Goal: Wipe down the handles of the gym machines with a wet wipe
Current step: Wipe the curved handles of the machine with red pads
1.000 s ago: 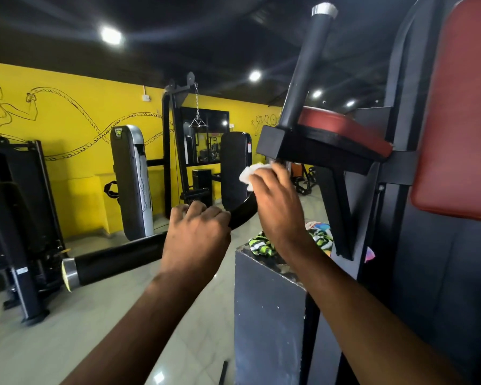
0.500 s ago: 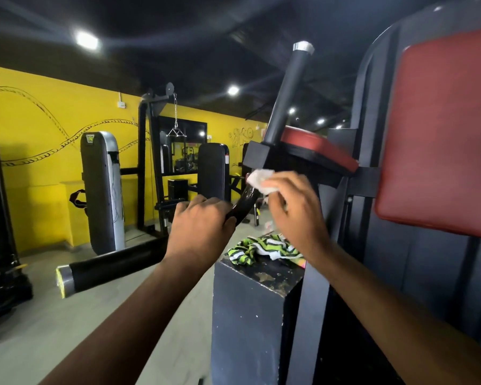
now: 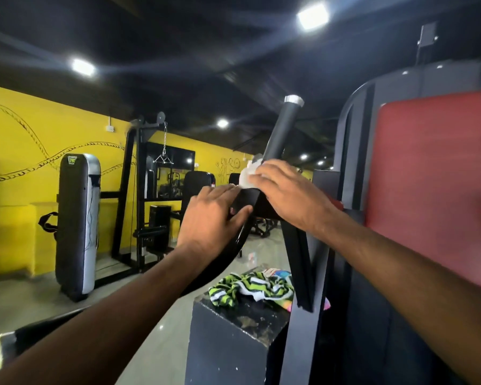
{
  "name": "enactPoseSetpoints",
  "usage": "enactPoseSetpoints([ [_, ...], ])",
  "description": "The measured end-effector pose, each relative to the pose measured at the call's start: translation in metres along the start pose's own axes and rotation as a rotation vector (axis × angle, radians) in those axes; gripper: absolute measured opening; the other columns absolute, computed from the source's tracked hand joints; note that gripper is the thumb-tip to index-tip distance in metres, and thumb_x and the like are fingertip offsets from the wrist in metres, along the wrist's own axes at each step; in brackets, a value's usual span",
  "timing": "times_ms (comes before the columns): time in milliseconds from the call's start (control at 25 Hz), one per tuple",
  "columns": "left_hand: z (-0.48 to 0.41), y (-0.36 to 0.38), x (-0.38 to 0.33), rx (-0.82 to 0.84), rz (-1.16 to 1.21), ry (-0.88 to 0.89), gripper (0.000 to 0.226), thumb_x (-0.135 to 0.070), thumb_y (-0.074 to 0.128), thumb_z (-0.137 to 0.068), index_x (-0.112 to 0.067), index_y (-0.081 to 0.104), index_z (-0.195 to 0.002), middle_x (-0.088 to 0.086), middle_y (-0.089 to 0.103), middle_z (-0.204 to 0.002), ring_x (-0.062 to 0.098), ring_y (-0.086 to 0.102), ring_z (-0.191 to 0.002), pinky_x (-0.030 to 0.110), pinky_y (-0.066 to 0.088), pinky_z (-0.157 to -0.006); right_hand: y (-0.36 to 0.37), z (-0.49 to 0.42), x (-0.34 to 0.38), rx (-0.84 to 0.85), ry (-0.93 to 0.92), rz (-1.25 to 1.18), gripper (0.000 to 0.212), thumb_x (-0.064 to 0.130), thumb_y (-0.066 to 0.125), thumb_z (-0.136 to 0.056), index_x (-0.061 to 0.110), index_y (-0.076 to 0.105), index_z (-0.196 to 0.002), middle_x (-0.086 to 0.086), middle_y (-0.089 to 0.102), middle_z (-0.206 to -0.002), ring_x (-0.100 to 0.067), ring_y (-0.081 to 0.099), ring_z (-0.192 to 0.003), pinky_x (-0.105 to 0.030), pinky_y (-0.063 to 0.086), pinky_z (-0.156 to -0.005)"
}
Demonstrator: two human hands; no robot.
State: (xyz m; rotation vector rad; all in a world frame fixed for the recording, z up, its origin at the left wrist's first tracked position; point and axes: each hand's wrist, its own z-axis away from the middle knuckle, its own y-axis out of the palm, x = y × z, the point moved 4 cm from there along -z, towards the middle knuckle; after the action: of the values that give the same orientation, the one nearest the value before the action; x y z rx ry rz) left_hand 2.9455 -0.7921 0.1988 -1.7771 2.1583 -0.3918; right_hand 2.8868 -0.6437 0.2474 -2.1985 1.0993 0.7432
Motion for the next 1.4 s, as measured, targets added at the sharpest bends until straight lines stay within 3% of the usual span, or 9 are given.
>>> enactPoseSetpoints([
  [160,-0.009,0.012,0.008,-0.084,0.043,0.009,0.052,-0.05,0.053,-0.093,-0.012,0.065,-0.126,0.006,0.066,-0.127,0.026,0.058,-0.113,0.048,0.051,-0.089,0.002,-0.008,-0.014,0.098,-0.179,0.126,0.043,0.005,0.043,-0.085,0.003,0.061,-0.124,-0.015,0.061,-0.122,-0.031,0.057,-0.115,-0.04,0.054,-0.093],
  [280,-0.01,0.02,0.011,-0.153,0.086,0.022,0.052,-0.051,0.053,-0.092,-0.011,0.068,-0.122,0.005,0.068,-0.123,0.026,0.059,-0.109,0.047,0.052,-0.087,0.0,-0.014,-0.028,0.036,-0.074,0.128,0.039,0.007,0.057,-0.083,0.005,0.064,-0.121,-0.013,0.063,-0.118,-0.031,0.057,-0.11,-0.038,0.054,-0.091],
  [440,-0.011,0.026,0.008,-0.159,0.092,0.026,0.054,-0.051,0.052,-0.092,-0.011,0.066,-0.125,0.004,0.065,-0.129,0.026,0.056,-0.111,0.045,0.051,-0.09,0.008,-0.009,-0.025,-0.02,-0.217,0.164,0.029,0.003,0.052,-0.09,0.004,0.066,-0.115,-0.012,0.066,-0.11,-0.029,0.057,-0.105,-0.037,0.053,-0.09],
  [680,-0.005,0.03,0.01,-0.168,0.093,0.04,0.055,-0.05,0.05,-0.093,-0.012,0.063,-0.129,0.003,0.061,-0.136,0.024,0.055,-0.113,0.044,0.051,-0.089,0.015,0.014,-0.005,-0.323,0.591,-0.388,0.013,0.005,0.064,-0.093,0.006,0.07,-0.104,-0.004,0.063,-0.1,-0.014,0.061,-0.09,-0.022,0.05,-0.081],
  [800,-0.004,0.032,0.01,-0.177,0.081,0.043,0.055,-0.05,0.05,-0.093,-0.012,0.062,-0.131,0.003,0.06,-0.137,0.024,0.056,-0.113,0.046,0.052,-0.088,0.027,0.027,-0.007,-0.449,0.929,-0.819,0.009,0.01,0.063,-0.094,0.01,0.066,-0.103,-0.001,0.07,-0.099,-0.011,0.068,-0.09,-0.034,0.058,-0.084],
  [1000,-0.008,0.031,0.012,-0.187,0.053,0.049,0.056,-0.052,0.046,-0.094,-0.015,0.061,-0.132,0.0,0.059,-0.138,0.022,0.055,-0.116,0.043,0.048,-0.091,0.04,0.013,-0.019,-0.266,1.251,-1.217,0.018,0.001,0.053,-0.097,0.017,0.062,-0.101,-0.014,0.07,-0.101,-0.031,0.066,-0.103,-0.051,0.051,-0.098],
  [1200,-0.002,0.034,0.012,-0.156,0.016,0.041,0.057,-0.054,0.043,-0.094,-0.018,0.058,-0.136,-0.002,0.057,-0.141,0.021,0.053,-0.117,0.04,0.044,-0.091,0.032,0.018,-0.008,-0.309,1.183,-0.996,0.028,0.003,0.062,-0.093,0.008,0.062,-0.121,0.001,0.069,-0.11,-0.005,0.066,-0.093,-0.024,0.055,-0.087],
  [1320,-0.006,0.03,0.013,-0.171,0.001,0.053,0.056,-0.054,0.044,-0.094,-0.017,0.06,-0.134,-0.001,0.059,-0.138,0.022,0.053,-0.115,0.04,0.044,-0.09,0.018,0.016,0.005,-0.359,0.625,-0.48,0.029,0.003,0.062,-0.092,0.008,0.066,-0.121,-0.001,0.065,-0.114,-0.017,0.06,-0.105,-0.033,0.052,-0.093],
  [1400,-0.009,0.028,0.012,-0.172,-0.013,0.068,0.055,-0.054,0.045,-0.094,-0.016,0.063,-0.13,0.001,0.063,-0.132,0.023,0.055,-0.114,0.04,0.044,-0.087,0.014,0.005,0.007,-0.212,0.212,-0.209,0.033,0.001,0.055,-0.09,0.006,0.067,-0.12,-0.007,0.065,-0.12,-0.024,0.056,-0.112,-0.033,0.048,-0.1],
])
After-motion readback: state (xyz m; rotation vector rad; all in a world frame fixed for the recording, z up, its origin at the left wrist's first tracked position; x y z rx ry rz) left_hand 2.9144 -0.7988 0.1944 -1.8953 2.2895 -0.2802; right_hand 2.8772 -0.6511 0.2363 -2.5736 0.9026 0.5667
